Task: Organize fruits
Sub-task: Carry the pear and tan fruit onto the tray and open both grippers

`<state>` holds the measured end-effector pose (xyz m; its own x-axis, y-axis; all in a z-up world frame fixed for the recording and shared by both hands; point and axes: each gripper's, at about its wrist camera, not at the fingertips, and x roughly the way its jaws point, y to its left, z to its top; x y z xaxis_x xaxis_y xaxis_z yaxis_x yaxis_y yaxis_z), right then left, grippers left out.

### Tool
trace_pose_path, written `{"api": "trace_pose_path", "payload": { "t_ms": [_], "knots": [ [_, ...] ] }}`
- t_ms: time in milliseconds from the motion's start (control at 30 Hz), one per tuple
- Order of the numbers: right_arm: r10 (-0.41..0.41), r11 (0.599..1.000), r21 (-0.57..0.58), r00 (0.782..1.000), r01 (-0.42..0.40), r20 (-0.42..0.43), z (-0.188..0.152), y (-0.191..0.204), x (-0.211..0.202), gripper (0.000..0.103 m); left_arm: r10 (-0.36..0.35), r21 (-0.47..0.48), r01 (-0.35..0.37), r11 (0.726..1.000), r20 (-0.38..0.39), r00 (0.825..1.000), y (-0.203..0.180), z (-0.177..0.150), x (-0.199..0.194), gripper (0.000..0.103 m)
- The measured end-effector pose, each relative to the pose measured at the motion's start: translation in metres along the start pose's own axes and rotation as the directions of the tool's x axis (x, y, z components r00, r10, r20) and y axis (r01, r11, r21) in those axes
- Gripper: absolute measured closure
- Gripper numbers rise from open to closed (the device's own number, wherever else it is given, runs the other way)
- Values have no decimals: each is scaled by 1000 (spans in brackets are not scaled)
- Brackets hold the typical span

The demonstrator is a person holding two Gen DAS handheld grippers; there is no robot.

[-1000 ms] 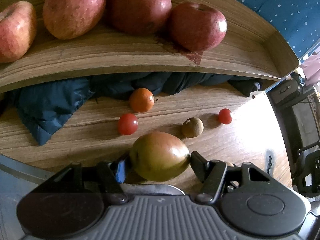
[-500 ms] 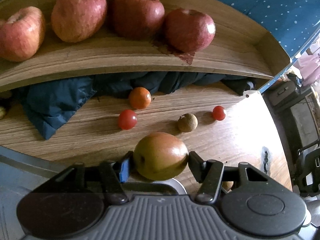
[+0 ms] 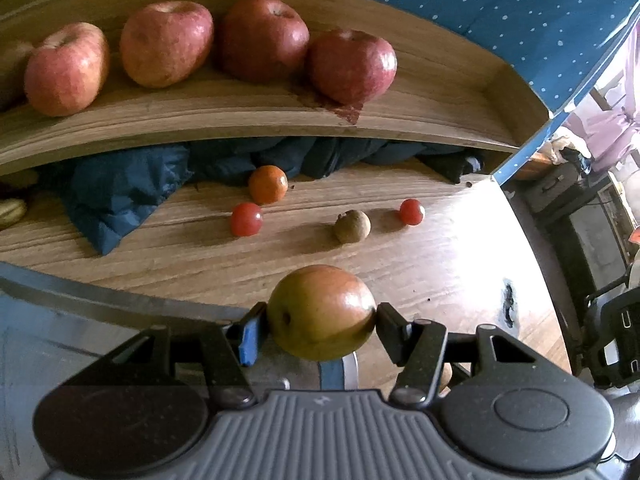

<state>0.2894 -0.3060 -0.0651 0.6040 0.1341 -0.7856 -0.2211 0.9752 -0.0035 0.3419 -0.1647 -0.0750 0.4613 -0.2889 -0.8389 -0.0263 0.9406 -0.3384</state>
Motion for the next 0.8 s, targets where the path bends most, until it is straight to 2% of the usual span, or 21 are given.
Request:
{"api": "trace_pose_path", "payload": {
  "t_ms": [367, 800],
  "knots": [
    [68, 995, -75, 998, -67, 8, -17, 26, -21, 74, 22, -30, -21, 999, 29, 999, 16, -23, -28, 41],
    [120, 977, -173, 992, -122, -25, -45, 58, -33, 74, 70, -82, -68, 994, 17, 997, 41, -56, -43, 41]
  ]
}}
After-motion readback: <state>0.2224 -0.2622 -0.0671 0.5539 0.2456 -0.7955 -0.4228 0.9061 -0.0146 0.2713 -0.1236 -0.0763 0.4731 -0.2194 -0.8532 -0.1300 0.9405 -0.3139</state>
